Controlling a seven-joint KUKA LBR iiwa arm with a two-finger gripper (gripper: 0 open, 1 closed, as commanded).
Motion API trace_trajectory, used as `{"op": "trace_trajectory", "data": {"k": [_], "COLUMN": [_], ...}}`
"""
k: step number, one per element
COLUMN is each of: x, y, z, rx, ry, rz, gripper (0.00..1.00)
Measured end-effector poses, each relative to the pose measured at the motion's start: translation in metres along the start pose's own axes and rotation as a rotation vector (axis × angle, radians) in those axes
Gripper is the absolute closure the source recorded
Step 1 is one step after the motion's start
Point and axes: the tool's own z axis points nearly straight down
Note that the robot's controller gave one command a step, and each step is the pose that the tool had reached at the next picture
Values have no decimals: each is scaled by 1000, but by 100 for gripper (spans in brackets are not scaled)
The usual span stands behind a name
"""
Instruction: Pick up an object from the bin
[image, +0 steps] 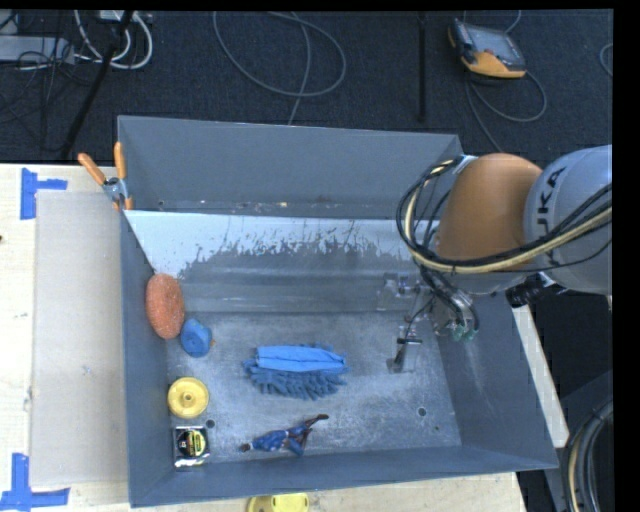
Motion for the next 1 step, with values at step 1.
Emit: {"op": "trace_trajectory", "data": {"k": [1], "x": [-8], "y": [30], "z": [28], "rx": [-4], "ry": [15], "rz": [-73], "gripper": [0]}}
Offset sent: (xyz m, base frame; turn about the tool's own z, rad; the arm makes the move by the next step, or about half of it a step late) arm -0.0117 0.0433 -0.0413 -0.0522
